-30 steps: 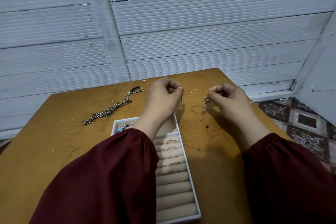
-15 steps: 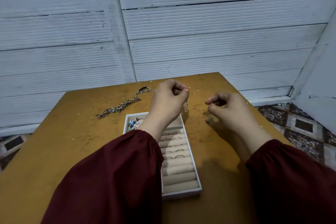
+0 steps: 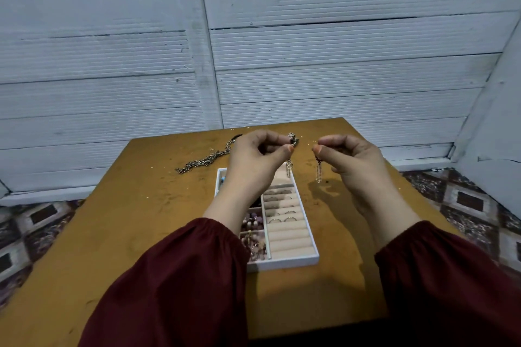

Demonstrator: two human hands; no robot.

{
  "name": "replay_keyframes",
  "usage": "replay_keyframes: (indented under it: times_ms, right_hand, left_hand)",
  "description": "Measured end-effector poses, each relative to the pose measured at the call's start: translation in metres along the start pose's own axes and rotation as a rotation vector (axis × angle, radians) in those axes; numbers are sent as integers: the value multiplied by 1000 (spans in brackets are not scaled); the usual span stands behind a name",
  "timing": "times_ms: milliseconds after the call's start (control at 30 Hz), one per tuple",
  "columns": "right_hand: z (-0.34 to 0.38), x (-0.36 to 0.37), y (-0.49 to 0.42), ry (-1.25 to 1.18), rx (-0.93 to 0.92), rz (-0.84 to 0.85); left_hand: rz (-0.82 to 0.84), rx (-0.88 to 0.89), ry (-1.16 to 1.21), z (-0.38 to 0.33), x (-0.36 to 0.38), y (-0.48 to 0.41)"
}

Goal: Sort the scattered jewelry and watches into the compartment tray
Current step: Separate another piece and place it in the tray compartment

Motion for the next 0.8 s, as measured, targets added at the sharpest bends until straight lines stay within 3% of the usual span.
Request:
replay_keyframes:
  times_ms: [233,800]
  right_hand:
    - [6,34,32,-167,-57,74]
    - [-24,83,55,-295,-31,158]
  left_hand:
    - [-61,31,82,-2,-34,31]
    - [-241,-12,297,26,-80,64]
Point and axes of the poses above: each hand's wrist, its own y-axis away from the middle knuckle, its own x-axis out of the palm, z = x × y, the point moved 4 cm from there along -y, towards the middle knuckle, and after that the axes turned 3 degrees about y, right-handed, at the moved point
